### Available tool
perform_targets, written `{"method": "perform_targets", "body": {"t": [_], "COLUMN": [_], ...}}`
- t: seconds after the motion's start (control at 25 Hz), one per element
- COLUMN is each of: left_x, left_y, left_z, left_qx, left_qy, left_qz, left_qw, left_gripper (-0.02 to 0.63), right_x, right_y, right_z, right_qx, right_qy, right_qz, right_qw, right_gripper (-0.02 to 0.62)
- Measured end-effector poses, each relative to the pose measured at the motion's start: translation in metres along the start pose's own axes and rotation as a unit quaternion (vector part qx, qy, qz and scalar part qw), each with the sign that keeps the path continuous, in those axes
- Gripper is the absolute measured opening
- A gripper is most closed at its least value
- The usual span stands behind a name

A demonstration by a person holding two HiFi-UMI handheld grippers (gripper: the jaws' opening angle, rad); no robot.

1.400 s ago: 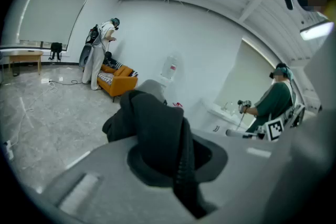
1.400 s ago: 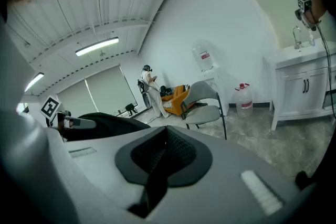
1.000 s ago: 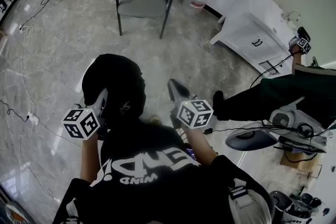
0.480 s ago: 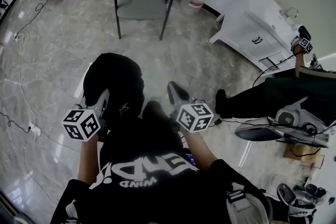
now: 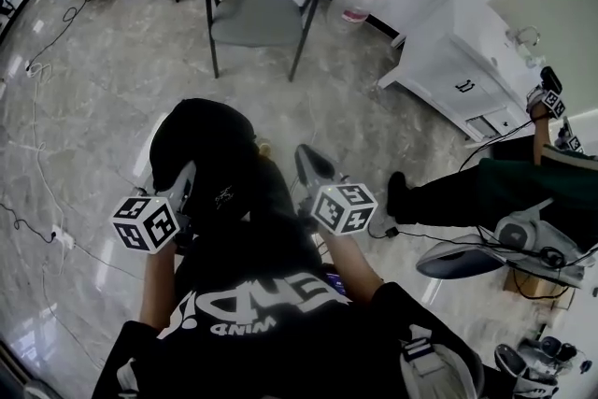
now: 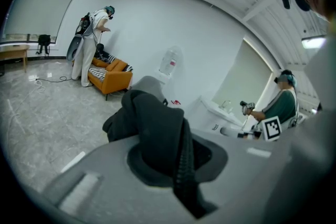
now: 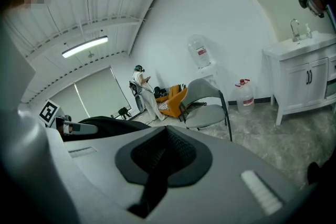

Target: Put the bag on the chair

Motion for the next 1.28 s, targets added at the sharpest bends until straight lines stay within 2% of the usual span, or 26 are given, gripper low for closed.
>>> {"method": "perform_targets", "body": {"t": [0.28,0.56,0.88,1.08,1.28], "left_x": [0.048,0.106,0.167,0.206,0.236], "left_y": [0.023,0.038,0.049,0.064,0.066], "left_z": [0.042,0.101,0.178,0.215,0.255], "left_qx": [-0.007,-0.012,-0.028,-0.043,-0.036], "left_qy": [0.005,0.016,-0.008,-0.029,-0.048], "left_qz": [-0.006,-0.004,0.012,0.027,0.035], "left_qw": [1.0000,0.9998,0.9995,0.9983,0.9976], "left_gripper": [0.033,0.033,0.034,0.032,0.034], "right_x": [0.055,0.107,0.166,0.204,0.226], "right_y": [-0.021,-0.054,-0.098,-0.125,-0.149], "right_z": [0.042,0.103,0.183,0.216,0.247], "right_qx": [0.002,0.008,-0.002,-0.008,-0.007], "right_qy": [-0.004,-0.004,0.004,0.009,0.002], "right_qz": [0.011,0.013,0.027,0.042,0.050], "right_qw": [1.000,1.000,1.000,0.999,0.999], "right_gripper": [0.000,0.000,0.000,0.000,0.000]}}
Point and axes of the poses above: the fingertips, and each gripper's own axes: x forward along the fingers, y to its left, z out of its top, the point moved 5 cm from there along -x, backward along the fingers, and after that the axes turned 5 degrees about y, right-handed, at the moved point
